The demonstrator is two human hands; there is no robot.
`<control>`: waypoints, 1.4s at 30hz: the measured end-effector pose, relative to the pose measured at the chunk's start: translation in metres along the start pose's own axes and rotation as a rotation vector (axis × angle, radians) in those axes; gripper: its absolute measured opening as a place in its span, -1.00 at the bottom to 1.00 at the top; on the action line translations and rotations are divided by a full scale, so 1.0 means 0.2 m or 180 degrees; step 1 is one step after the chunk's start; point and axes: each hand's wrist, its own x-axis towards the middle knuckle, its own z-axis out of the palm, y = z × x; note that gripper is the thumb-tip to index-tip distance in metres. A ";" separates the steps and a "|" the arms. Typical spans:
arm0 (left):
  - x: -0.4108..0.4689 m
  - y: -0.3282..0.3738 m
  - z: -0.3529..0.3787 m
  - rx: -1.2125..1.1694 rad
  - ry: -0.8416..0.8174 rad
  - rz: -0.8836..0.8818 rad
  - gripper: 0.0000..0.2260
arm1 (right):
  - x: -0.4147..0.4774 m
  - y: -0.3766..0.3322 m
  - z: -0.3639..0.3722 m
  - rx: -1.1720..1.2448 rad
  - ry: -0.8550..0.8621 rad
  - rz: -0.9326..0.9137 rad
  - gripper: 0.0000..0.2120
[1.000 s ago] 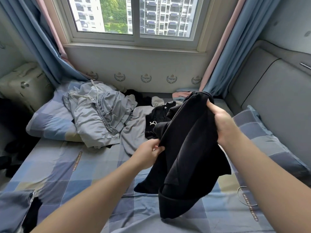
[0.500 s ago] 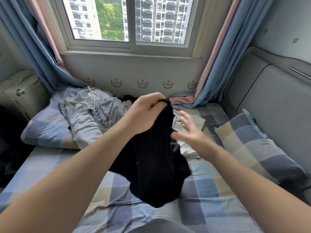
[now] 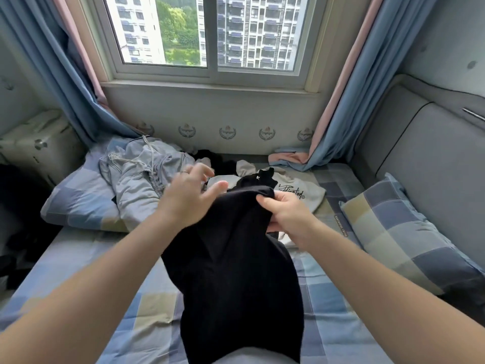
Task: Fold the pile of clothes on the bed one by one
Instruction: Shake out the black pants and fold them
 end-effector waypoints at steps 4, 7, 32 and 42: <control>-0.24 0.01 0.17 -0.1040 -0.1670 -0.0308 -0.37 | 0.01 -0.05 0.00 0.0257 0.0088 0.0007 -0.82; -0.31 -0.01 0.31 -0.0876 -0.1545 -0.0337 -0.59 | 0.00 -0.07 0.00 0.0470 0.0016 -0.0075 -0.83; 0.14 0.25 0.18 -0.3497 0.0076 -0.2101 -0.80 | -0.14 0.21 0.15 -0.0593 -0.0496 0.0795 -0.54; 0.04 0.04 0.06 -0.2445 -0.1033 -0.1341 -0.64 | 0.08 0.01 -0.09 0.0216 0.0464 0.0018 -0.86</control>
